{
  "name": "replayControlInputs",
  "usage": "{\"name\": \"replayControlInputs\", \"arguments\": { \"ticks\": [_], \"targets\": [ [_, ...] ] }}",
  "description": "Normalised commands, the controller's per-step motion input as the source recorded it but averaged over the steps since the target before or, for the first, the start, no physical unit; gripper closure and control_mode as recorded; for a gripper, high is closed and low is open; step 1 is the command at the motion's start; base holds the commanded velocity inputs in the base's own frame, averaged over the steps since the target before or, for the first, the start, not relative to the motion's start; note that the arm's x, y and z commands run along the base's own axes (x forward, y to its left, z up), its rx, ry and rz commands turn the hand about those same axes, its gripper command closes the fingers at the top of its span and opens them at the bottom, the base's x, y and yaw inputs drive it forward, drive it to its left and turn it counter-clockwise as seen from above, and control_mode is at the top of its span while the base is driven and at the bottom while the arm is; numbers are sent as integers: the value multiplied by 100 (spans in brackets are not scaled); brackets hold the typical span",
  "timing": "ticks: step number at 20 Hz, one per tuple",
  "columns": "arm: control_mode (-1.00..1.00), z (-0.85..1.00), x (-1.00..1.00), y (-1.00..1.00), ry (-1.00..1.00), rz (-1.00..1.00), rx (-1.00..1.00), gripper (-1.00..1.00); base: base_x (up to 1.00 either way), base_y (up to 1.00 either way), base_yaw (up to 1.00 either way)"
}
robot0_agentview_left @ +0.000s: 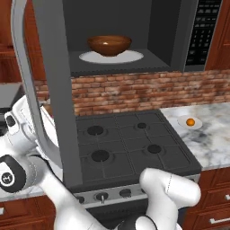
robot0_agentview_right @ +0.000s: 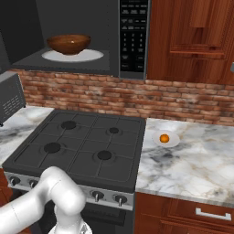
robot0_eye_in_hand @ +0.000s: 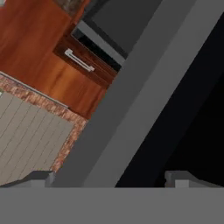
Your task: Remove the tangerine from the bowl and place it on the small plate. Then place the bowl with only the shrimp in the microwave, close the door, and press the start button to microwave the shrimp.
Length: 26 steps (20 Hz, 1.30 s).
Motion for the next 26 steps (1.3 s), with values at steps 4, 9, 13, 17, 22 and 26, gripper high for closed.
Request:
{"name": "replayControlInputs", "arguments": {
  "ticks": [4, 9, 13, 17, 22, 26],
  "targets": [
    [-100, 41, 0, -97, -24, 0, 19, -100, 0, 0, 0],
    [-100, 37, -2, -100, -25, 1, 24, -100, 0, 0, 0],
    [-100, 33, 0, -100, -24, 7, 27, -100, 0, 0, 0],
    [-100, 28, 0, -97, -24, 16, 32, -100, 0, 0, 0],
    [-100, 13, 0, -83, -20, 26, 30, -100, 0, 0, 0],
    [-100, 1, 12, -71, -23, 33, 23, -100, 0, 0, 0]
  ]
}}
